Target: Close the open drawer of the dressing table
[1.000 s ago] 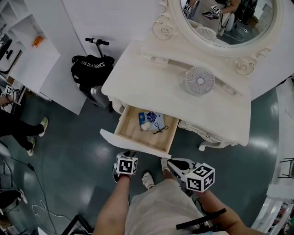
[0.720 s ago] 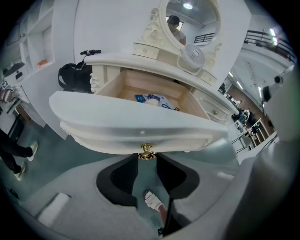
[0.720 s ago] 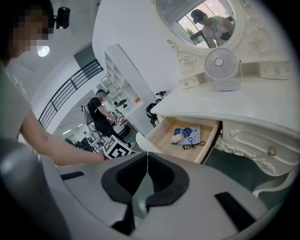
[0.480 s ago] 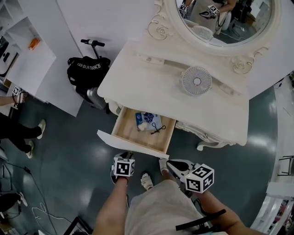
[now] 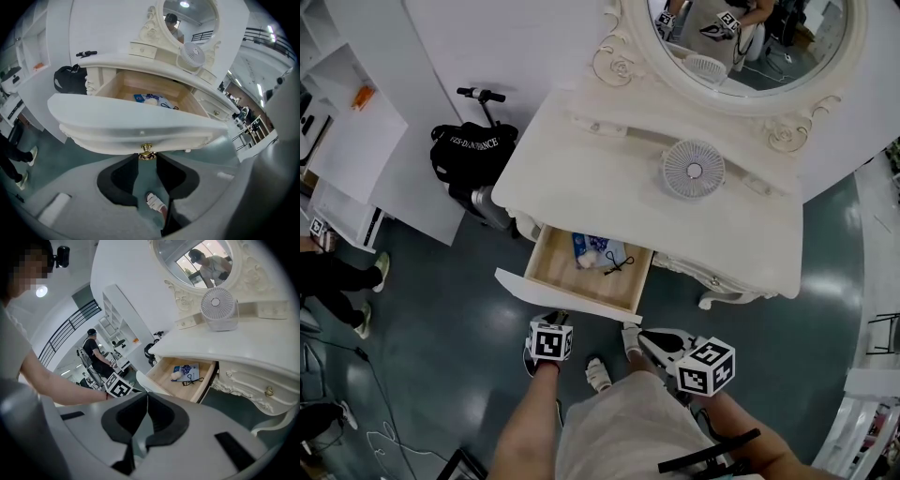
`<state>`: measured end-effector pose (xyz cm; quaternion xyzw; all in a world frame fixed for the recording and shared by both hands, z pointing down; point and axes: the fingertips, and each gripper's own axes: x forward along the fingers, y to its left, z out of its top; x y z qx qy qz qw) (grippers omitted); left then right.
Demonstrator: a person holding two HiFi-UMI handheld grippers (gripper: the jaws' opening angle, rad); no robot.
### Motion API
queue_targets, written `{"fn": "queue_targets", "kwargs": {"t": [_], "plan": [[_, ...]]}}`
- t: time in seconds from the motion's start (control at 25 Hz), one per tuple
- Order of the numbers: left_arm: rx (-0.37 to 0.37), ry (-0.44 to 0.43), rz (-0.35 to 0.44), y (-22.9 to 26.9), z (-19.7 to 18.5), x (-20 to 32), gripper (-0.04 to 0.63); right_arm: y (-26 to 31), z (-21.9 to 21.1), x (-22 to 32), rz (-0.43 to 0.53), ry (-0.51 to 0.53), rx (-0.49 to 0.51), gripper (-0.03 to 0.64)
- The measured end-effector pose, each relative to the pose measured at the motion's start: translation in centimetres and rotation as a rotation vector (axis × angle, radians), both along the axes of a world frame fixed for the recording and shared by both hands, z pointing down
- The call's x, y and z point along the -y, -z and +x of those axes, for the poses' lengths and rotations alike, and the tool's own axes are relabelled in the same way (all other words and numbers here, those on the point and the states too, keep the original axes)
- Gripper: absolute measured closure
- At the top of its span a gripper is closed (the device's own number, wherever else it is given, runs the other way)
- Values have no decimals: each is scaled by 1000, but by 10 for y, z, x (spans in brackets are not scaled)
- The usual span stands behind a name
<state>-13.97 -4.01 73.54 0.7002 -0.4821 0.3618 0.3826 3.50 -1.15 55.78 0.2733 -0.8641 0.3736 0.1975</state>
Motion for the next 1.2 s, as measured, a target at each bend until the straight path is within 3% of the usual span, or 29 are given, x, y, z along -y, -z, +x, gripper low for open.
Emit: {"fn": "queue_targets", "kwargs": {"t": [1.2], "plan": [[-1, -30, 15, 1, 15, 55, 472, -6, 16, 25, -25, -48, -7, 598]]}}
